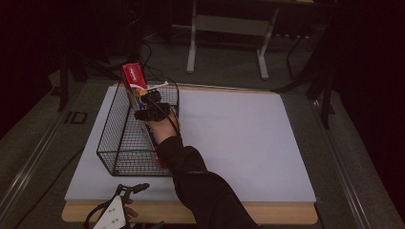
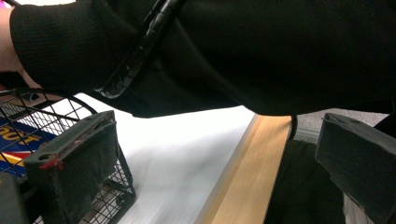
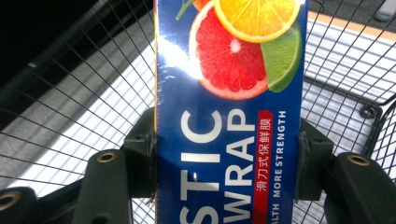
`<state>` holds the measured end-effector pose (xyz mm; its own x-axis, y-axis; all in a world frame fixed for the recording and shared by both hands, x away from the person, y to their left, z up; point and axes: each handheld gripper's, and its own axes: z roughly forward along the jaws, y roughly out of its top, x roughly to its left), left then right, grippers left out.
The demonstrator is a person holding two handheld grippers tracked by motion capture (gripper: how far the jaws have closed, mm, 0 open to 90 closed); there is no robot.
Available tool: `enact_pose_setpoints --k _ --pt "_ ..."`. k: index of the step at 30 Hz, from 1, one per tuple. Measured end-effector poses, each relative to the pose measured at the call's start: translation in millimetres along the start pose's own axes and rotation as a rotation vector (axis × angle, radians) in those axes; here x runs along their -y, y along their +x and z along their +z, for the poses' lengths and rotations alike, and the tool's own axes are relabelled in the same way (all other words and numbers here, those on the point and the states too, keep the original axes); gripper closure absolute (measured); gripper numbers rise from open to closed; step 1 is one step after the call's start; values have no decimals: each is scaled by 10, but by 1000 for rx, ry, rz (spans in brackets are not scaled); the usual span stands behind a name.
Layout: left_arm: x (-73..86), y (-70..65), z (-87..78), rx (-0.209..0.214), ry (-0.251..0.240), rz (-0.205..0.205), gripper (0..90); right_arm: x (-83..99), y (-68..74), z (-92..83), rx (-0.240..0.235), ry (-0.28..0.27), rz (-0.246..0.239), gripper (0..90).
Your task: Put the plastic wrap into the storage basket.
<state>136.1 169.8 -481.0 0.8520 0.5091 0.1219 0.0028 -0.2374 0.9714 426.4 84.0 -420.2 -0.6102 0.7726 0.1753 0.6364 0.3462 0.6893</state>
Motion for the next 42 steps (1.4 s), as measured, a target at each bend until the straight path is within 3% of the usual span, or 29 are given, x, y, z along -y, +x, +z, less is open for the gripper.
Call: enact_pose_setpoints --k 8,11,19,28,33,42 --pt "0 -1 -1 3 0 1 1 5 -35 156 18 69 10 390" --pt "0 0 -1 4 0 0 1 11 -22 225 22 107 -10 385" --pt "0 1 0 5 0 1 1 -1 0 341 47 145 -81 376" --pt "1 3 5 7 2 1 1 11 21 356 46 142 -123 351" --pt "3 7 4 8 2 0 1 14 -24 306 1 133 -101 314" --pt "3 5 11 7 6 1 1 4 -64 165 -16 90 -98 277"
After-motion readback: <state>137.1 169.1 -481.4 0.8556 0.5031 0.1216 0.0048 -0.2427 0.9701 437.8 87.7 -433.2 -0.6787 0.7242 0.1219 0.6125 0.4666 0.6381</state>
